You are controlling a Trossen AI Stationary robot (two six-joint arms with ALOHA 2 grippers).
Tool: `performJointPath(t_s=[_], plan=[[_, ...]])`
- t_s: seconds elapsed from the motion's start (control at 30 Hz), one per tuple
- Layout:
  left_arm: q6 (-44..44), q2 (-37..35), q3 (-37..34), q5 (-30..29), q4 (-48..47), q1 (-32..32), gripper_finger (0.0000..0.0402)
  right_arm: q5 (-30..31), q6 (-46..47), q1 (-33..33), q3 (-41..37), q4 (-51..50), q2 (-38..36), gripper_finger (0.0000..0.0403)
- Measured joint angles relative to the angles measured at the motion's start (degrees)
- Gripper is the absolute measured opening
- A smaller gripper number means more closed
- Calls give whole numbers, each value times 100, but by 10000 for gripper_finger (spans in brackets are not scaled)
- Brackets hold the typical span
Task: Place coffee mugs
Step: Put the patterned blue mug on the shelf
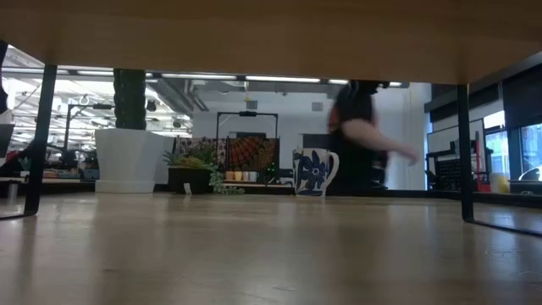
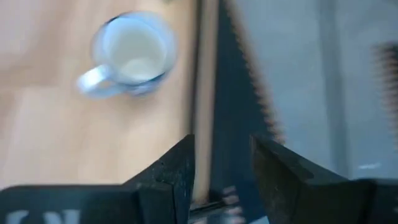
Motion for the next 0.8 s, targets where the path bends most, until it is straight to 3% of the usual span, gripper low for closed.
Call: performJointPath(t_s=[0.17, 0.37, 0.5, 0.67, 0.8], plan=[[47, 0, 0, -18, 0, 0, 0, -61, -225, 172, -22, -739, 255, 140], [124, 0, 0, -27, -104, 0, 0, 12, 216, 619, -19, -985, 459, 145], [155, 2, 0, -25, -267, 0, 0, 720, 296, 960, -19, -947, 532, 182], [275, 2, 0, 4, -357, 0, 0, 876, 657, 1196, -19, -782, 536, 241], [461, 2, 0, 3, -468, 0, 0, 997, 631, 1340, -17, -797, 581, 261]])
